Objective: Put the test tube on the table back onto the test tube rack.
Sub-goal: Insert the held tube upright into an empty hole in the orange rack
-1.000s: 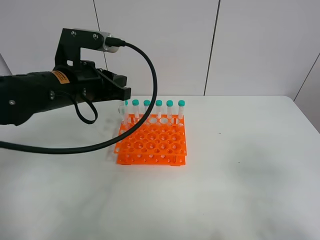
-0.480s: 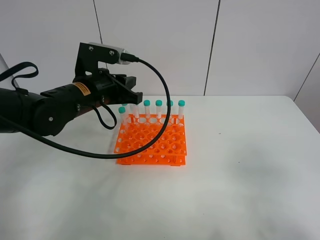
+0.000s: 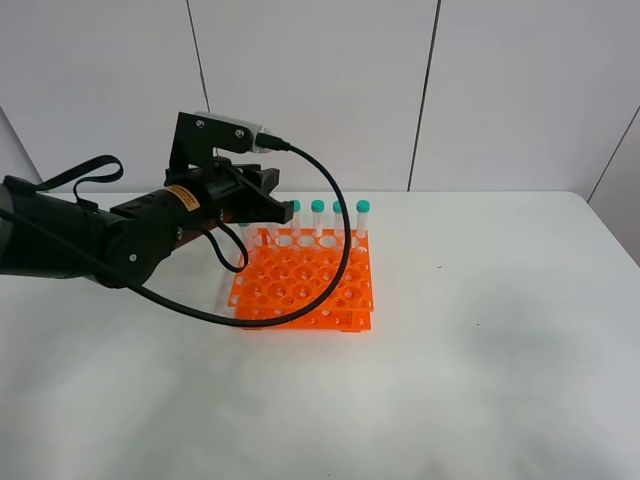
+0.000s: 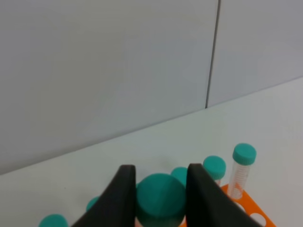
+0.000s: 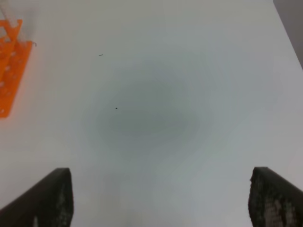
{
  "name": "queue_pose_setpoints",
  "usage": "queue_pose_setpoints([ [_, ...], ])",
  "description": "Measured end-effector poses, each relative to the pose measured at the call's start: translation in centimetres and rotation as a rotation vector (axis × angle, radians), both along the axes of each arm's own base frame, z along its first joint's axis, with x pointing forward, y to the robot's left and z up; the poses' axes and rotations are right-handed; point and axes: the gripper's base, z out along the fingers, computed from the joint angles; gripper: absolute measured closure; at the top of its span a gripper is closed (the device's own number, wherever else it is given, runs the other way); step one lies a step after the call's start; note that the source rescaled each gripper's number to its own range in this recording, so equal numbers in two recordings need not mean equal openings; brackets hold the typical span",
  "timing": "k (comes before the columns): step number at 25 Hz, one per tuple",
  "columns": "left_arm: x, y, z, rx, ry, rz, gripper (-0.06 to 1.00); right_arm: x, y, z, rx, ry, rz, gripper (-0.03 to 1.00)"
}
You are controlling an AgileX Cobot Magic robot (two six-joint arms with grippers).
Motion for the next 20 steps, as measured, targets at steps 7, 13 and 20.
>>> queue_pose_setpoints([
  [7,0.7,0.3,-1.4,0.015,0.017,0.016,0.94,0.0,0.0,0.0,0.0,0.0,0.0,0.05],
  [13,2.0,0.1,-1.8,0.023,0.031,0.012,0.94,0.0,0.0,0.0,0.001,0.0,0.0,0.05],
  [20,2.4,0.5,-1.8,0.018,0.036,0.022,0.94,0.0,0.0,0.0,0.001,0.0,0.0,0.05],
])
